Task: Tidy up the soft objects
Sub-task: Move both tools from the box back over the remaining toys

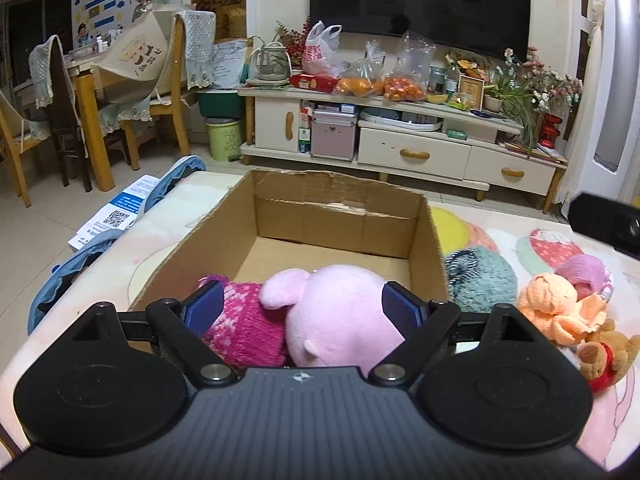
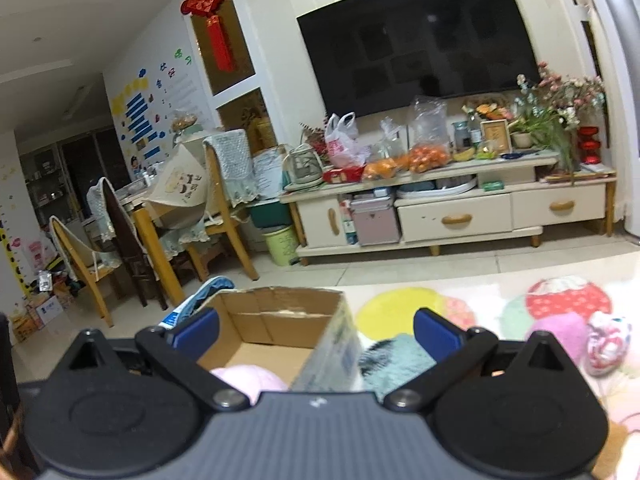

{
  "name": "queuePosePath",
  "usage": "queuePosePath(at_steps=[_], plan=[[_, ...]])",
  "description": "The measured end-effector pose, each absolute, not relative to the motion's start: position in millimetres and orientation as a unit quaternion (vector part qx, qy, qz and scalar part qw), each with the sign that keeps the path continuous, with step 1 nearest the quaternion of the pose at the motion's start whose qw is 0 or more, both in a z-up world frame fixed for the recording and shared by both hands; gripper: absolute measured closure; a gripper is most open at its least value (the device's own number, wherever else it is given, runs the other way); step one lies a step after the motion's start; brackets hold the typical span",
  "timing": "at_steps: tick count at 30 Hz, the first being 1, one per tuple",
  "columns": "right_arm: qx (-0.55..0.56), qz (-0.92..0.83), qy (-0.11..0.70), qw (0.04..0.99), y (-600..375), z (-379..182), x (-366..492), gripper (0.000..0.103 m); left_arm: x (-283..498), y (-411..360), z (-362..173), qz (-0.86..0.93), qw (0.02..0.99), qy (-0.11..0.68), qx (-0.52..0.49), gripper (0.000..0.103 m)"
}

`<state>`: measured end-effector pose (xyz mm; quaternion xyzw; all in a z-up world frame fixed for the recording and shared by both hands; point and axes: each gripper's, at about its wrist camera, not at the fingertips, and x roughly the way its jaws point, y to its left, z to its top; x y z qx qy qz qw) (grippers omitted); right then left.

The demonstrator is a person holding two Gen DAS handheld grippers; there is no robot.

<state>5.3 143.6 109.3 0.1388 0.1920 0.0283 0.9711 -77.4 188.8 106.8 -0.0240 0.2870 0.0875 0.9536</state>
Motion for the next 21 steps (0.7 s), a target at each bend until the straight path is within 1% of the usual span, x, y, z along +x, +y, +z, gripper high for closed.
queuePosePath(at_steps=[11, 21], plan=[[0.112, 0.001, 0.176, 0.978, 129, 107, -24, 0.0, -75, 192, 106, 0.062, 0.957, 0.285, -0.011, 0.0], [0.105, -0.003, 0.186, 0.977, 118, 93, -38, 0.0, -71, 195, 104, 0.045, 0.958, 0.282, 0.01, 0.0]])
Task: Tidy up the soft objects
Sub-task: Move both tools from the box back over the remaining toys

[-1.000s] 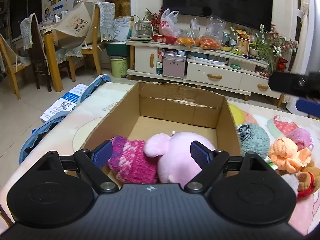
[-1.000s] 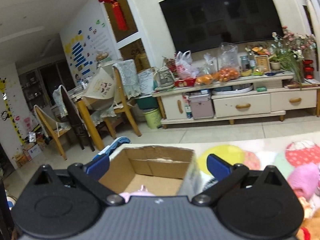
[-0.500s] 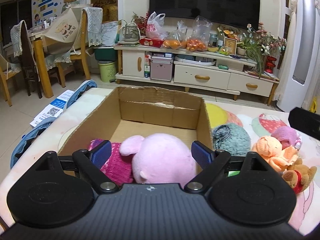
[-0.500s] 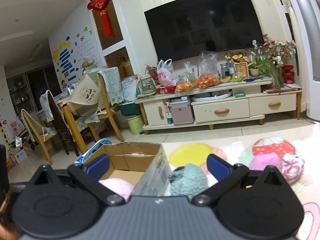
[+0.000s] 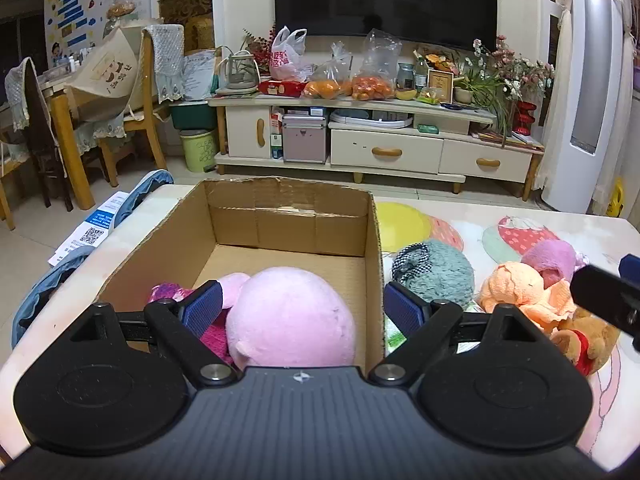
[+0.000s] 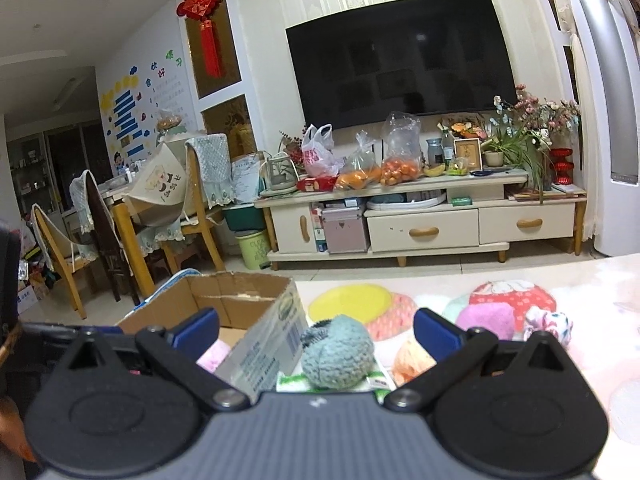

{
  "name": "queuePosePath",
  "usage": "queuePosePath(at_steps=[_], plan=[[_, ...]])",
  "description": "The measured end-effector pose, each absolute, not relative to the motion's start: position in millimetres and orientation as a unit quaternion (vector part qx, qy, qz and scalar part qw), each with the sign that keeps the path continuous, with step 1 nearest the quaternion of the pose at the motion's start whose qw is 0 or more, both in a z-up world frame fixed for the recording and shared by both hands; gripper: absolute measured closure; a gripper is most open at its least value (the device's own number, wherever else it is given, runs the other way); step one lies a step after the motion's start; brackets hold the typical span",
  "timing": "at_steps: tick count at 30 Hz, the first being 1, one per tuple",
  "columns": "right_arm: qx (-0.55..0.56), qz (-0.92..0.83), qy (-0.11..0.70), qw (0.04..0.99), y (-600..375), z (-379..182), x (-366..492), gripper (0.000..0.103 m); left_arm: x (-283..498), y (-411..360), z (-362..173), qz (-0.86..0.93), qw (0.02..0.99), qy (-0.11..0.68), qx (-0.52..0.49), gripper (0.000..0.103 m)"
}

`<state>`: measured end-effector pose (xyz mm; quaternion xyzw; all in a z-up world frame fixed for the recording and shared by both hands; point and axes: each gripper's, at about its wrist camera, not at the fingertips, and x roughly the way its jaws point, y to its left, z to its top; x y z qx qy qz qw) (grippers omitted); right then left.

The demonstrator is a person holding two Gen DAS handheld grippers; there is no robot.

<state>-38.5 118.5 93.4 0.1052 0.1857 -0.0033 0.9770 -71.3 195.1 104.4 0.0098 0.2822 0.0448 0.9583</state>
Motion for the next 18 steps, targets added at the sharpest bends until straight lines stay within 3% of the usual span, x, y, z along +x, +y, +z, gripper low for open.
queuePosePath(at_steps=[18], plan=[[0.115, -0.027, 0.181, 0.976, 87, 79, -63, 0.0, -64, 193, 100, 0.009, 0.959, 0.28, 0.045, 0.0]])
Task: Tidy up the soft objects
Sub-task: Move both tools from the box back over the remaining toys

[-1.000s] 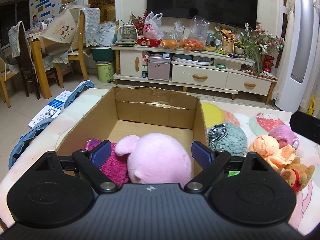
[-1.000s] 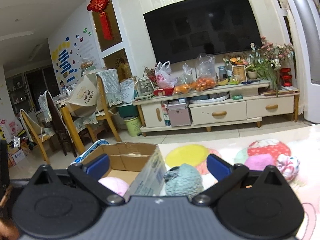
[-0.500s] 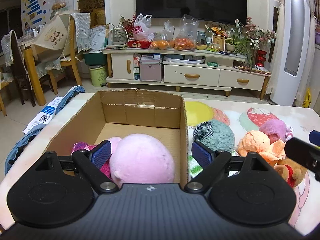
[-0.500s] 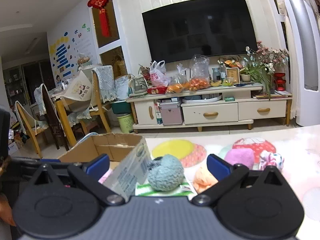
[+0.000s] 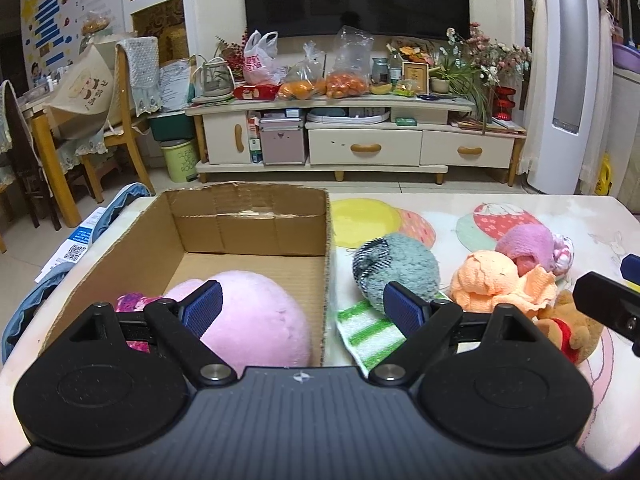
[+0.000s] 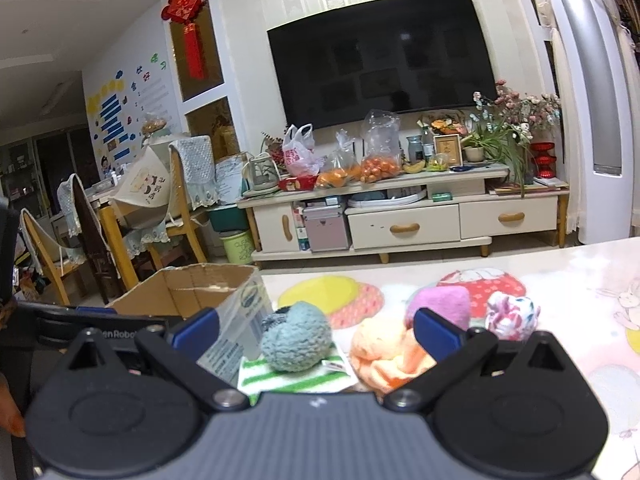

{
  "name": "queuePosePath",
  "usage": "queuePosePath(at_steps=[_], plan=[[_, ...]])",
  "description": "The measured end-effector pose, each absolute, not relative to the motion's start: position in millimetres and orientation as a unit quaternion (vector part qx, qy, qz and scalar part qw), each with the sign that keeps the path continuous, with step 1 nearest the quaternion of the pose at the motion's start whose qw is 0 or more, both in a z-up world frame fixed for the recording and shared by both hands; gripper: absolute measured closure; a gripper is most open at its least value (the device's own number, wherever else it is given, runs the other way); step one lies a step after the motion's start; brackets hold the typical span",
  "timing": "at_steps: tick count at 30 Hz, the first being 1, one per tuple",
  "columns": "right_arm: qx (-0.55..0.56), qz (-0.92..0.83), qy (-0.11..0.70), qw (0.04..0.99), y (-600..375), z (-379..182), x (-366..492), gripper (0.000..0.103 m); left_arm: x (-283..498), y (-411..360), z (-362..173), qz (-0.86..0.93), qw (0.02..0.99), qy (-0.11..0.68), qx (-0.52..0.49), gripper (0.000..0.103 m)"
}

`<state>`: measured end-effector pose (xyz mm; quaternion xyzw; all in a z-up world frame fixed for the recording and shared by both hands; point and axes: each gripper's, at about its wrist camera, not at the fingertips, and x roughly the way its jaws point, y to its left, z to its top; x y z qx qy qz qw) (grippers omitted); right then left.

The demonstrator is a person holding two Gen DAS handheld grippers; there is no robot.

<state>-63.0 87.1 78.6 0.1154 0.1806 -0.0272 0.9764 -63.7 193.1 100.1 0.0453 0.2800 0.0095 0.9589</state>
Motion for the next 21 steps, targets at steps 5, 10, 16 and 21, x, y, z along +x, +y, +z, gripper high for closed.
queuePosePath(at_steps=[5, 10, 16, 21], plan=[[0.121, -0.036, 0.184, 0.975, 77, 75, -70, 0.0, -64, 193, 99, -0.001, 0.959, 0.278, 0.054, 0.0], [0.126, -0.041, 0.184, 0.974, 64, 72, -76, 0.0, -63, 197, 98, -0.014, 0.958, 0.279, 0.059, 0.0], [0.135, -0.055, 0.195, 0.97, 48, 63, -83, 0.0, -65, 201, 96, -0.024, 0.957, 0.281, 0.066, 0.0], [0.123, -0.078, 0.21, 0.967, 35, 52, -88, 0.0, -69, 205, 96, -0.04, 0.956, 0.281, 0.069, 0.0]])
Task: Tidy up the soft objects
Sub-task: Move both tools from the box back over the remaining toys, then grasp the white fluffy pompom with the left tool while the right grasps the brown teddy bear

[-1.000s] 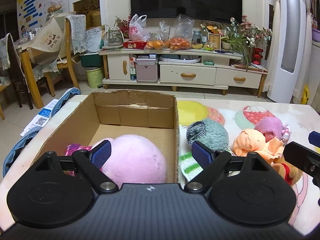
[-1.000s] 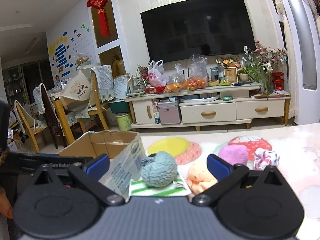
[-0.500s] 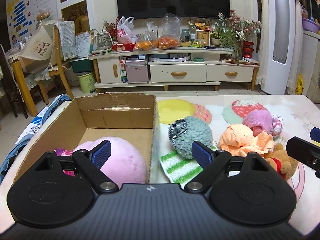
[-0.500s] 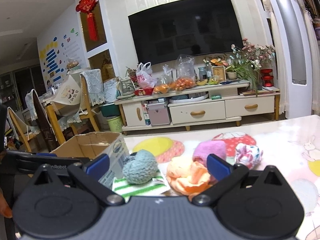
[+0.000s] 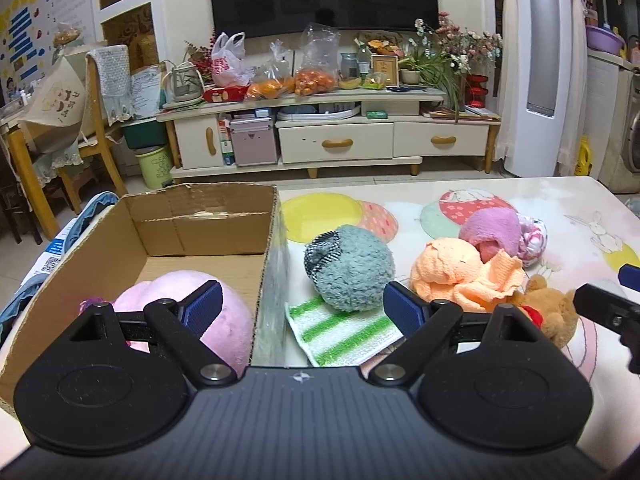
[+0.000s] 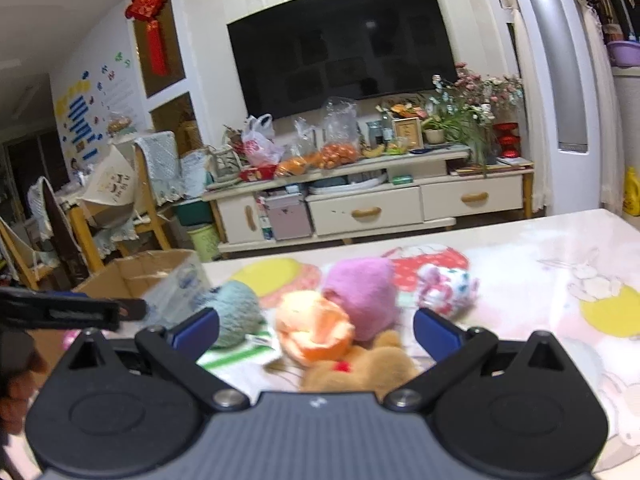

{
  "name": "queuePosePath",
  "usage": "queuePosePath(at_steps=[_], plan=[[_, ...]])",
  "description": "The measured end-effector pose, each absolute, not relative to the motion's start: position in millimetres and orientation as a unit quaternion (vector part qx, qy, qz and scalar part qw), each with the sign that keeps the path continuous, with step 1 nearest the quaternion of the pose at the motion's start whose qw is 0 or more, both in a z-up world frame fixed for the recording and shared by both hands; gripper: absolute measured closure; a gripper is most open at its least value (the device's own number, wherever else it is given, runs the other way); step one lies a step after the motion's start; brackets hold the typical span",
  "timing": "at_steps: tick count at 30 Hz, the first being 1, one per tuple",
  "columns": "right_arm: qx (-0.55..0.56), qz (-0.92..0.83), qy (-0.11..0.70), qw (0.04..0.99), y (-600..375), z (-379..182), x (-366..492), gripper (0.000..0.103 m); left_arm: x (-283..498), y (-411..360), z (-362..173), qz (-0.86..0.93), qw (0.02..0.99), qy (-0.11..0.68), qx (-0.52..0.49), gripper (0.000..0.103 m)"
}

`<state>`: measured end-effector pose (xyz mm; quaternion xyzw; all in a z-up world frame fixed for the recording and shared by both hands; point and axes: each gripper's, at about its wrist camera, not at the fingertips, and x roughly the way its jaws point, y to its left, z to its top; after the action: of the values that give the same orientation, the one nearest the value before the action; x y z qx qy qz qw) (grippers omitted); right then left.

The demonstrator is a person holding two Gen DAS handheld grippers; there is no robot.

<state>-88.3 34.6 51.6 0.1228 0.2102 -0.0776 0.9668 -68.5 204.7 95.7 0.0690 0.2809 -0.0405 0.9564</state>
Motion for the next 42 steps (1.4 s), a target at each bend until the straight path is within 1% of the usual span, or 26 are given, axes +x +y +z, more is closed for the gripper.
queuePosePath(at_steps=[7, 13, 17, 20, 26, 28, 31, 33, 42], plan=[[0.104, -0.097, 0.256, 0.956, 16, 25, -83, 0.0, -71, 202, 93, -0.081, 0.951, 0.289, 0.072, 0.0], [0.141, -0.085, 0.285, 0.944, 7, 5, -69, 0.0, -72, 191, 88, -0.121, 0.943, 0.298, 0.081, 0.0], [0.186, -0.064, 0.304, 0.932, 2, -7, -59, 0.0, -73, 185, 85, -0.141, 0.939, 0.303, 0.085, 0.0], [0.192, -0.062, 0.314, 0.928, 3, -14, -53, 0.0, -70, 181, 82, -0.151, 0.935, 0.31, 0.086, 0.0], [0.206, -0.047, 0.31, 0.927, -3, -19, -51, 0.001, -64, 171, 71, -0.171, 0.924, 0.326, 0.102, 0.0], [0.203, -0.042, 0.308, 0.929, -5, -17, -51, 0.006, -65, 166, 66, -0.179, 0.92, 0.332, 0.105, 0.0], [0.183, -0.053, 0.304, 0.933, -7, -12, -53, 0.009, -62, 156, 57, -0.191, 0.913, 0.342, 0.112, 0.0], [0.176, -0.073, 0.301, 0.934, -13, -10, -55, 0.01, -61, 150, 51, -0.197, 0.909, 0.348, 0.118, 0.0], [0.24, -0.115, 0.294, 0.918, -52, -10, -69, 0.01, -45, 123, 16, -0.194, 0.896, 0.372, 0.145, 0.0]])
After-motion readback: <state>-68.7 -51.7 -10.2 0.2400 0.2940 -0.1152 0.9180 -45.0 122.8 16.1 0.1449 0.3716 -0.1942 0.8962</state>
